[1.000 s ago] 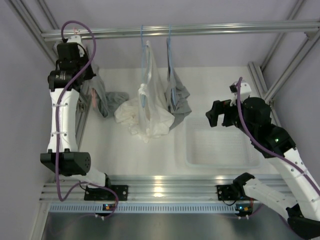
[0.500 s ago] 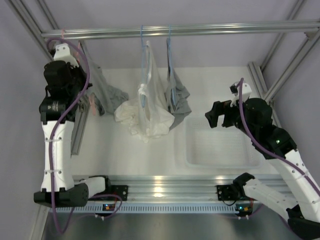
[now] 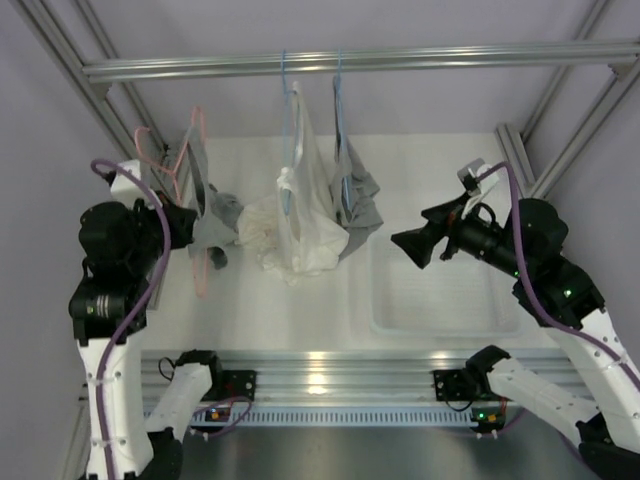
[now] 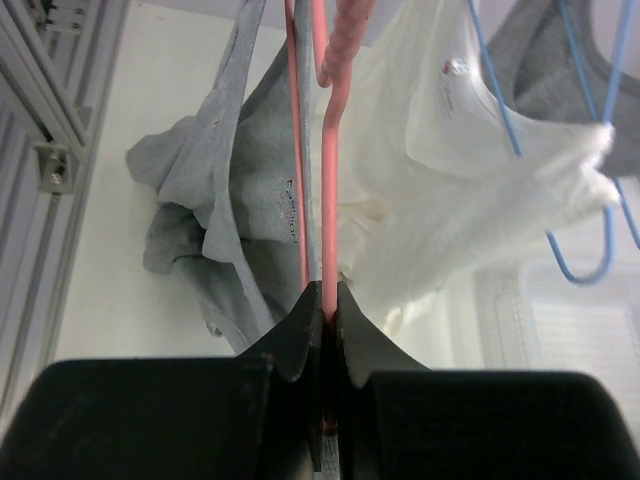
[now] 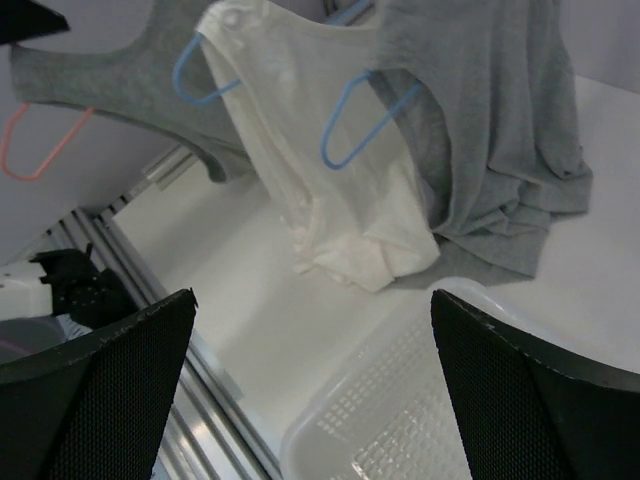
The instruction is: Remove the tank top from the hanger
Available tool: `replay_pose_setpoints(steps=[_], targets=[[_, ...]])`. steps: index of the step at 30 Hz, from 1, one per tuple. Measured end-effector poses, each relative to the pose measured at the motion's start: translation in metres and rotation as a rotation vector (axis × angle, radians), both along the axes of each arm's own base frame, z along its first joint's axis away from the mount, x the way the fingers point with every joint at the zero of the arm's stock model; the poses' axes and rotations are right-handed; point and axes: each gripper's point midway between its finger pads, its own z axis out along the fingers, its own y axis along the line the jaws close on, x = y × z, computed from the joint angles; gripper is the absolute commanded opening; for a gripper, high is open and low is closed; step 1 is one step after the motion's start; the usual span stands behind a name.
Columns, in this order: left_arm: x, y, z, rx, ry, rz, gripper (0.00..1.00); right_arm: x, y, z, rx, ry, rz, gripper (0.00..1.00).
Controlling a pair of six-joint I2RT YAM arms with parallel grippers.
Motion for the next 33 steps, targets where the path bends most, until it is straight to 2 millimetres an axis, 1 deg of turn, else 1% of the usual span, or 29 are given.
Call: replay_pose_setpoints(steps=[2, 3, 6, 8, 11, 12, 13, 14, 16, 17, 18, 19, 21, 23, 26, 29, 33], targets=[[-0.021, -0.008, -0.003, -0.021, -0.008, -0.031, 0.0, -0.005, 0.012, 0.015, 0.015, -0.017, 0.066, 0.99], [-0.032, -0.011, -0.004, -0.03, -0.01, -0.045, 0.0, -0.007, 0.02, 0.026, 0.023, -0.037, 0.1, 0.99], [-0.064, -0.02, -0.007, -0.054, -0.024, -0.081, 0.0, -0.016, 0.052, 0.064, 0.044, -0.107, 0.216, 0.98], [-0.08, -0.024, -0.011, -0.067, -0.025, -0.098, 0.0, -0.022, 0.076, 0.086, 0.047, -0.15, 0.278, 0.97], [-0.099, -0.03, -0.017, -0.083, -0.013, -0.122, 0.0, -0.031, 0.124, 0.114, 0.049, -0.215, 0.379, 0.93], [-0.103, -0.032, -0.019, -0.087, -0.01, -0.134, 0.0, -0.03, 0.142, 0.118, 0.037, -0.229, 0.402, 0.93], [-0.106, -0.034, -0.02, -0.09, -0.005, -0.145, 0.0, -0.031, 0.16, 0.124, 0.036, -0.252, 0.43, 0.91], [-0.108, -0.036, -0.022, -0.092, 0.002, -0.16, 0.0, -0.032, 0.18, 0.125, 0.029, -0.265, 0.454, 0.89], [-0.112, -0.043, -0.025, -0.1, 0.014, -0.201, 0.0, -0.031, 0.219, 0.111, -0.02, -0.275, 0.487, 0.84], [-0.114, -0.046, -0.025, -0.104, 0.017, -0.224, 0.0, -0.026, 0.239, 0.099, -0.054, -0.274, 0.494, 0.83], [-0.116, -0.05, -0.025, -0.107, 0.017, -0.246, 0.0, -0.028, 0.253, 0.09, -0.075, -0.272, 0.511, 0.83], [-0.118, -0.052, -0.024, -0.108, 0.013, -0.263, 0.0, -0.025, 0.264, 0.081, -0.095, -0.267, 0.516, 0.83], [-0.123, -0.055, -0.023, -0.105, 0.002, -0.29, 0.0, -0.018, 0.285, 0.057, -0.147, -0.254, 0.527, 0.81], [-0.128, -0.056, -0.022, -0.101, -0.014, -0.303, 0.0, -0.01, 0.298, 0.038, -0.186, -0.239, 0.524, 0.81], [-0.134, -0.055, -0.022, -0.097, -0.029, -0.307, 0.0, -0.002, 0.311, 0.023, -0.216, -0.235, 0.523, 0.8], [-0.136, -0.053, -0.023, -0.09, -0.039, -0.299, 0.0, 0.004, 0.317, 0.02, -0.226, -0.24, 0.505, 0.79], [-0.136, -0.051, -0.024, -0.082, -0.039, -0.29, 0.0, 0.011, 0.318, 0.025, -0.225, -0.253, 0.472, 0.79]])
